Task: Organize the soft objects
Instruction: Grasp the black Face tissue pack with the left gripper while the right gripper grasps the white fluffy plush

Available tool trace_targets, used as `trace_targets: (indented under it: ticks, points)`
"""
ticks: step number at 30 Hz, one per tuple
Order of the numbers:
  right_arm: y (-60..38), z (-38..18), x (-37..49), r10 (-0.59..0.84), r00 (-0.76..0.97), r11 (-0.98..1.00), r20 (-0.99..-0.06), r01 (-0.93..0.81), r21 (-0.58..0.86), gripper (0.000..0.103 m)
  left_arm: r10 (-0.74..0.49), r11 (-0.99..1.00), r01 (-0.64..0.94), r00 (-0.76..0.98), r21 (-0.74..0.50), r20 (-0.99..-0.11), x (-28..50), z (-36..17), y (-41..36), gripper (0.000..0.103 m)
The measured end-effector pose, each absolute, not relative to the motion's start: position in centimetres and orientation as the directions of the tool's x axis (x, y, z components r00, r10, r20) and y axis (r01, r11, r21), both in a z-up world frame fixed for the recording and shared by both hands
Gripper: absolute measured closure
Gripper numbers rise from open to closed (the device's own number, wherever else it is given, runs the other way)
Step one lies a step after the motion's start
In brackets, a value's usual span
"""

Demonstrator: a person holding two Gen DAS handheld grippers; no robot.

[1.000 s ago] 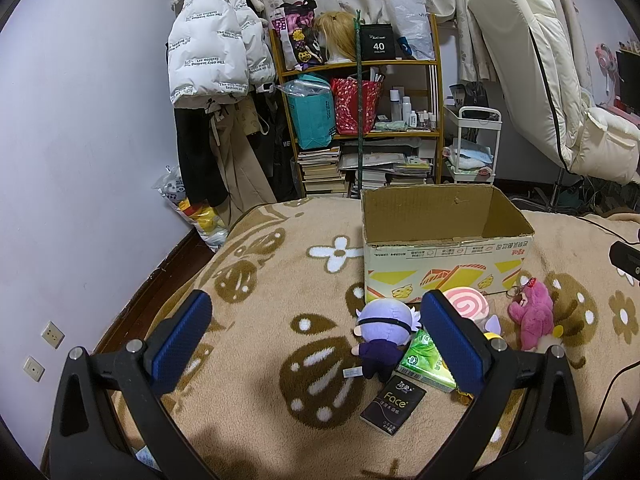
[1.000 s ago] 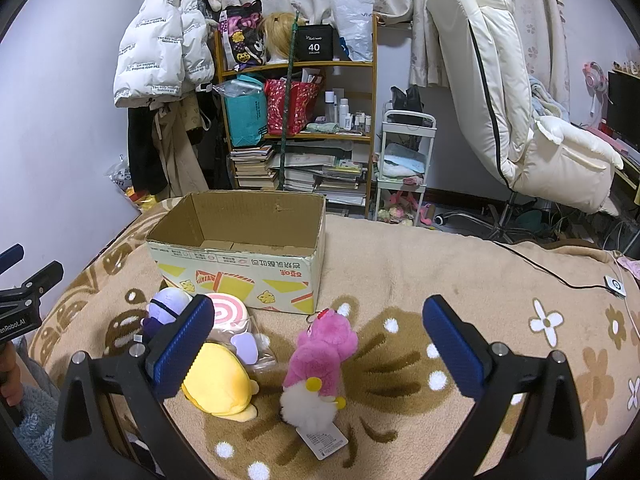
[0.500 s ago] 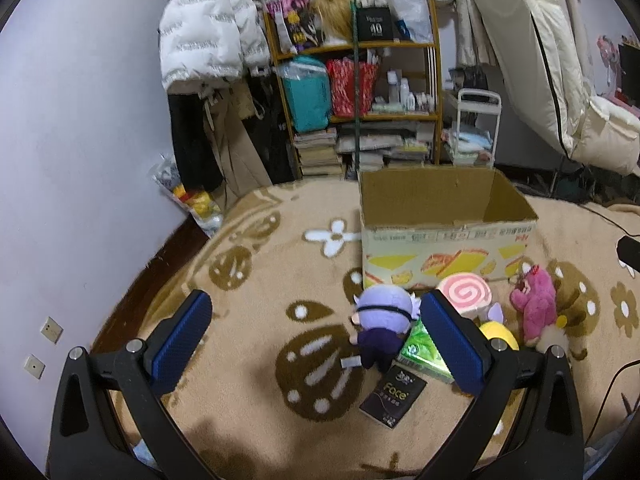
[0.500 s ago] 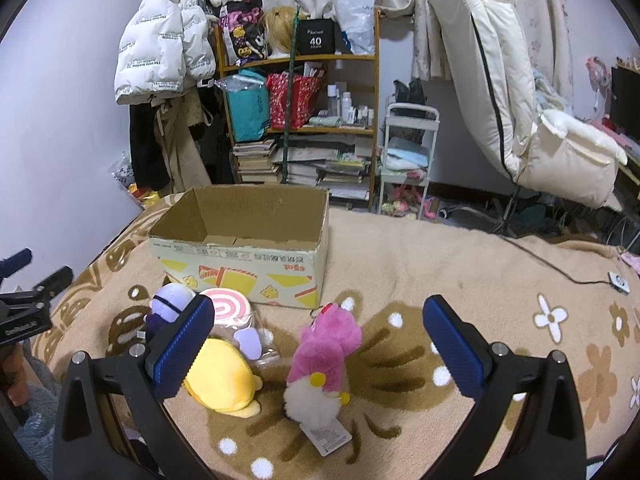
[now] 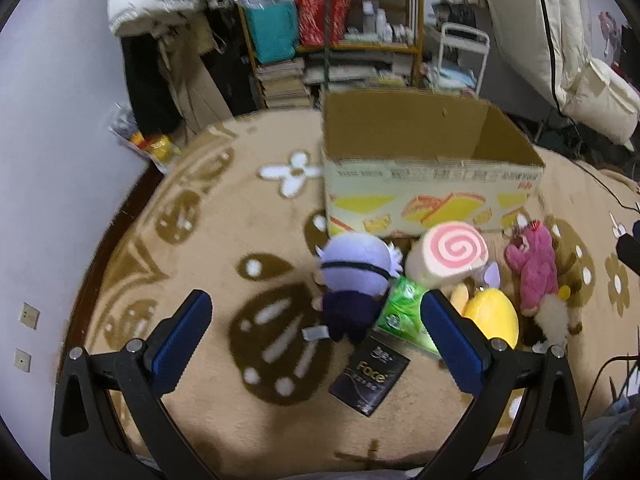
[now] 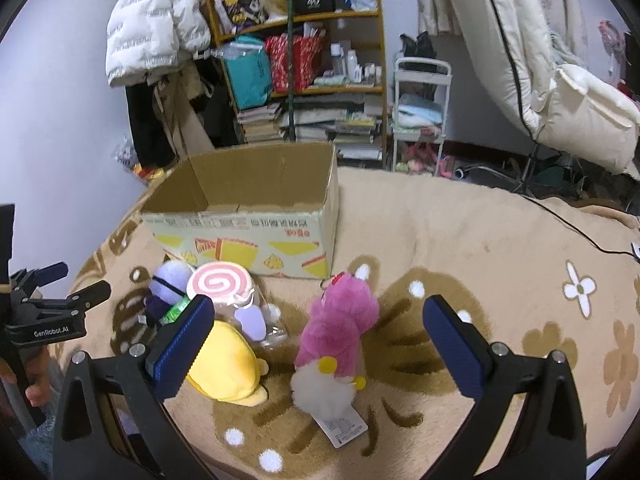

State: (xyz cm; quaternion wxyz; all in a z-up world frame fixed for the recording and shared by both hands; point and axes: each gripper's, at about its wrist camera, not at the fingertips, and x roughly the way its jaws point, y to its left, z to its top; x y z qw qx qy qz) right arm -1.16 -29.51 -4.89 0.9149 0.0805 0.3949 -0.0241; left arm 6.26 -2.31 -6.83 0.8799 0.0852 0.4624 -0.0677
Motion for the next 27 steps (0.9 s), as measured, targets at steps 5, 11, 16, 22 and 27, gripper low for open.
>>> trace_targets:
  ticks: [5, 11, 16, 22, 27]
  points:
    - [-29.4, -7.1, 0.4, 0.038, 0.629, 0.987, -0.777, 0.096, 0.125, 0.0, -0.046, 0.97, 0.23, 0.486, 0.077, -0.873, 7.4, -9.0, -3.3, 0.001]
    - [-29.3, -9.8, 1.9, 0.04, 0.551, 0.988, -0.834, 0.104, 0.115, 0.0, -0.054, 0.96, 0.272, 0.406, 0.065, -0.912, 7.9, -11.2, -4.2, 0.001]
    - [-29.1, -11.8, 2.4, 0.092, 0.48, 0.983, -0.872, 0.096, 0.157, 0.0, -0.058, 0.958, 0.284, 0.33, 0.041, -0.942, 8.4, -13.0, -4.4, 0.001]
    - [-28.3, -13.8, 2.5, 0.103, 0.41, 0.987, -0.906, 0.074, 0.145, 0.001, -0.06, 0.962, 0.272, 0.25, 0.011, -0.966, 9.3, -15.0, -4.2, 0.001]
    - [-27.9, -15.5, 2.5, 0.102, 0.348, 0.989, -0.932, 0.063, 0.132, 0.005, -0.057, 0.959, 0.282, 0.176, -0.005, -0.983, 9.8, -16.9, -4.5, 0.001]
